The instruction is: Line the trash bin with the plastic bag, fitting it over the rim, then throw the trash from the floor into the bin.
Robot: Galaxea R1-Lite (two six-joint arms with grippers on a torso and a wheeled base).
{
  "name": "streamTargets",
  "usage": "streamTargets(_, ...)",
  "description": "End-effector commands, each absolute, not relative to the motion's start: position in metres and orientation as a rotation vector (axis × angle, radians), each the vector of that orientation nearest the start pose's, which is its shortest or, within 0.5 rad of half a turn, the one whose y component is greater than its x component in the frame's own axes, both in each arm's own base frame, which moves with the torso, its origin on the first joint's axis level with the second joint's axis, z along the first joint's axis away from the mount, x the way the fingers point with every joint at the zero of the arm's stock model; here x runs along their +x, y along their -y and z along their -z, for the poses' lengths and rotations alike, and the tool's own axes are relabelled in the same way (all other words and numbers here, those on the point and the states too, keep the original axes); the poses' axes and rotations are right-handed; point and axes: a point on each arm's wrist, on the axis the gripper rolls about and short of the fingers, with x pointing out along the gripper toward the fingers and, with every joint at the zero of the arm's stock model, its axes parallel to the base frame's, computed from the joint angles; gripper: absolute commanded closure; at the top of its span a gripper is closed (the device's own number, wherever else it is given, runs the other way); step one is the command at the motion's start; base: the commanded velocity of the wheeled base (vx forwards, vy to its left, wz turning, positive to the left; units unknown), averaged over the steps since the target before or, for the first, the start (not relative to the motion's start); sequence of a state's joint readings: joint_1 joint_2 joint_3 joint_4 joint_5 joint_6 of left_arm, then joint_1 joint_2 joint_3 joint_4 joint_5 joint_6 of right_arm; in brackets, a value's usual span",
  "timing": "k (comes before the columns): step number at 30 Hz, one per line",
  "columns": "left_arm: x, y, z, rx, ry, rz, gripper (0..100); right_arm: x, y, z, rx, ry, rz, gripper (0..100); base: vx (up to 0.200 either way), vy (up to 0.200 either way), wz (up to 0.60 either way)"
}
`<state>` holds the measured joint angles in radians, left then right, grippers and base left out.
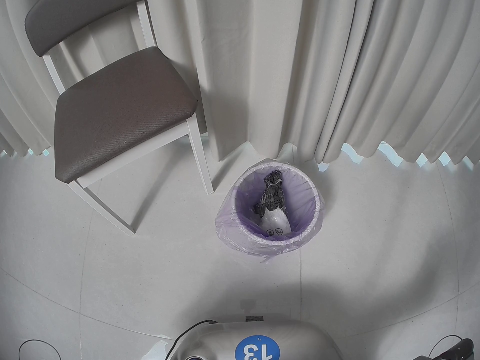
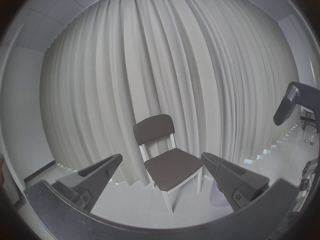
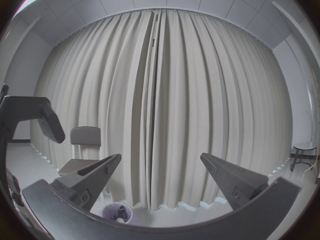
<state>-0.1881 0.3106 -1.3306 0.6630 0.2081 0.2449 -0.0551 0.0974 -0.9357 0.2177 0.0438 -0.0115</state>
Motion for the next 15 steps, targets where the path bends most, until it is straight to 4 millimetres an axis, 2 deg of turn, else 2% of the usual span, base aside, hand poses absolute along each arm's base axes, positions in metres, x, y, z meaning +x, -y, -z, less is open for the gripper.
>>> streamTargets(1, -0.195, -0.035, -0.301, 0.17, 0.394, -0.104, 0, -0.156, -0.002, -0.239, -0.084, 0.59, -0.011, 0, 0.0, 0.0, 0.0)
streamTargets(6, -0.212, -0.031, -0.288, 0.18, 0.37, -0.133, 0, -0.16, -0.001, -0.242, -0.067, 0.616, -0.031, 0, 0.0, 0.0, 0.0)
streamTargets(11, -0.217, -0.026, -0.28, 0.184, 0.357, -0.17, 0, -0.161, -0.001, -0.242, -0.081, 0.619, -0.027, 0, 0.0, 0.0, 0.0)
streamTargets(15, -0.221, -0.021, -0.264, 0.191, 0.326, -0.19, 0, -0.159, -0.001, -0.241, -0.099, 0.608, -0.026, 0, 0.0, 0.0, 0.0)
